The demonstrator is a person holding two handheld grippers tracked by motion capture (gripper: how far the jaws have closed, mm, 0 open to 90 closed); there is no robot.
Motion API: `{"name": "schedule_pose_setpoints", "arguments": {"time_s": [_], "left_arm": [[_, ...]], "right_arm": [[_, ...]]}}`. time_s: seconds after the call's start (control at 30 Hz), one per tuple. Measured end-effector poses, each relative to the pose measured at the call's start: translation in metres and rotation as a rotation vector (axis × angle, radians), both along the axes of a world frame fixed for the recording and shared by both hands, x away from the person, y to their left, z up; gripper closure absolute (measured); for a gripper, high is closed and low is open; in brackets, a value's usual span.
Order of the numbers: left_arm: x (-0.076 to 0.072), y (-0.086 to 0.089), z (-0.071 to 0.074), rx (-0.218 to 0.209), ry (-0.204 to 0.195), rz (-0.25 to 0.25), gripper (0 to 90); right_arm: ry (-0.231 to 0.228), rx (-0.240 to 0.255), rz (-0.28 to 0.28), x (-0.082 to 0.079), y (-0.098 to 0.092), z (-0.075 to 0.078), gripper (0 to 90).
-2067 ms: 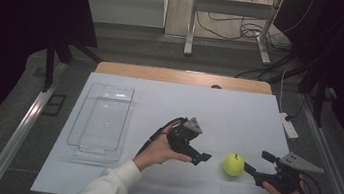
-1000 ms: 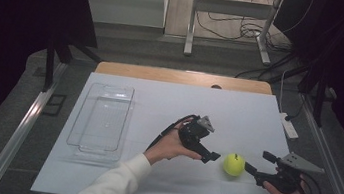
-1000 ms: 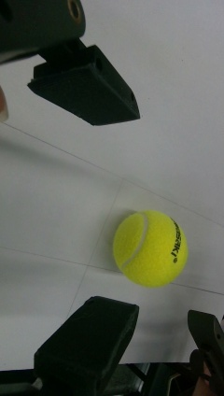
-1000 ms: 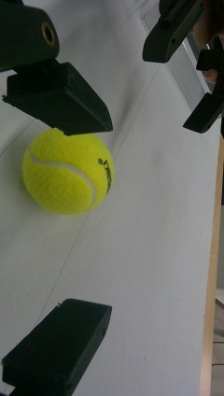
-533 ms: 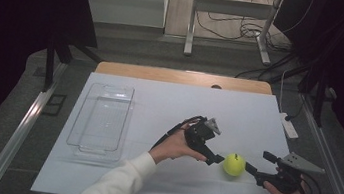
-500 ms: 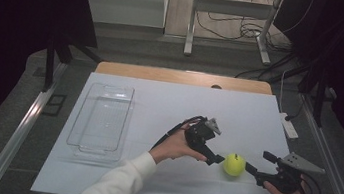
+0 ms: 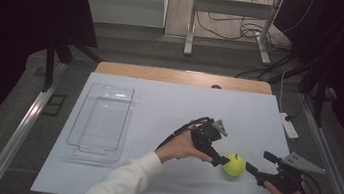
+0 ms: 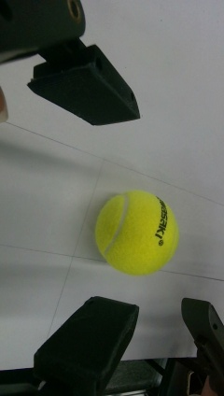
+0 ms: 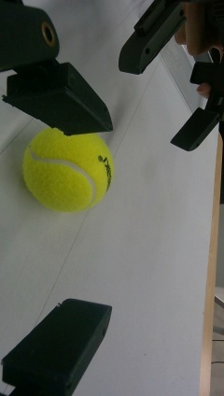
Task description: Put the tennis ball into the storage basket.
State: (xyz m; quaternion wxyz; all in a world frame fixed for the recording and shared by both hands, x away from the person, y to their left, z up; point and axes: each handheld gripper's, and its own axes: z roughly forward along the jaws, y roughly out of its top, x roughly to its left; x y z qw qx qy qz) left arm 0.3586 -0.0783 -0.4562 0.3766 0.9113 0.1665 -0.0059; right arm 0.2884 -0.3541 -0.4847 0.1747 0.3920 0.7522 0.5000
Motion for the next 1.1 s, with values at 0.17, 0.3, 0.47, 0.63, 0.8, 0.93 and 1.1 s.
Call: {"name": "schedule_pose_setpoints", "arguments": {"time_s": [0.17,0.3,0.47,0.63,0.8,0.93,1.1], "left_arm": [[0.0,-0.005,-0.001,0.004,0.001,-0.006,8.7],[0.001,-0.009,-0.001,0.008,0.003,-0.01,8.7],[0.002,-0.016,-0.002,0.016,-0.002,-0.026,8.7],[0.002,-0.022,-0.004,0.022,0.0,-0.037,8.6],[0.004,-0.027,-0.008,0.024,0.01,-0.045,8.4],[0.004,-0.03,-0.01,0.031,0.014,-0.05,8.3],[0.005,-0.035,-0.013,0.035,0.019,-0.056,7.9]], "right_arm": [[0.001,0.003,-0.007,0.0,-0.001,0.0,11.1],[0.0,0.001,-0.011,0.0,-0.001,-0.001,11.1],[-0.002,0.004,-0.012,0.0,-0.002,-0.001,11.0],[-0.001,0.004,-0.015,0.0,-0.003,-0.001,11.1],[-0.001,0.007,-0.015,0.0,-0.003,-0.001,11.0],[-0.001,0.003,-0.015,0.0,-0.003,-0.001,11.0],[0.0,0.001,-0.015,0.001,-0.003,-0.001,11.1]]}}
